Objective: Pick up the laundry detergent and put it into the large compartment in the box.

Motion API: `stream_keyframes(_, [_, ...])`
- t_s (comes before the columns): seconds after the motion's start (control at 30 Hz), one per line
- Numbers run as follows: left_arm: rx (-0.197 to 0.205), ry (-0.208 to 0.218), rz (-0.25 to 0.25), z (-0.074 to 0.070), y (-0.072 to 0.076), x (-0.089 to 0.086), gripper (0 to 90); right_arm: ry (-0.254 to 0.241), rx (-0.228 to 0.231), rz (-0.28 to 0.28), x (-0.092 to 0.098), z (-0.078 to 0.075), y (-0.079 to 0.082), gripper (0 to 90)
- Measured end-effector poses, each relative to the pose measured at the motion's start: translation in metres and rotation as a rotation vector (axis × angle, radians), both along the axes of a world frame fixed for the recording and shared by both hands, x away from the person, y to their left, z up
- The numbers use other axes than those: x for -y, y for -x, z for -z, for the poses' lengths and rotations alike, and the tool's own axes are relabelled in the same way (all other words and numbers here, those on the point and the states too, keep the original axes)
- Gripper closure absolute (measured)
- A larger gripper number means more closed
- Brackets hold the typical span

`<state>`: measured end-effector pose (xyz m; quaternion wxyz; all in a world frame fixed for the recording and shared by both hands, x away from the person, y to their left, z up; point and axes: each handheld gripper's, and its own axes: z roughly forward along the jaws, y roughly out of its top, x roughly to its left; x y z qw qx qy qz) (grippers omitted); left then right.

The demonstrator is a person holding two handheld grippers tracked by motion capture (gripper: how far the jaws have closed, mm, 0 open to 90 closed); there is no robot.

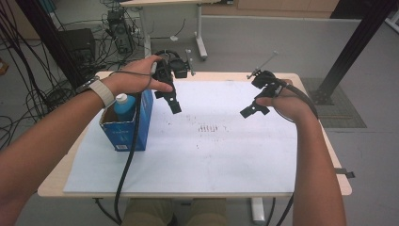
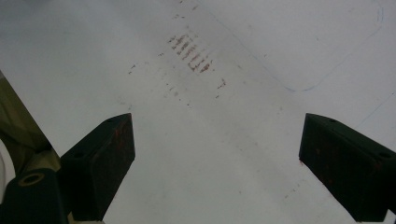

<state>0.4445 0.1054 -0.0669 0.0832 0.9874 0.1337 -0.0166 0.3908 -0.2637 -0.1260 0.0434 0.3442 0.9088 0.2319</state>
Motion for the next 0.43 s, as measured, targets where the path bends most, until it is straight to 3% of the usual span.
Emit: stream_keyframes(0.43, [-0.002,0.000,0.002,0.0023,-0.0008,0.0002,7.7,-0.001,0.005,0.000,0.0011,0.0013,0.0010,10.3])
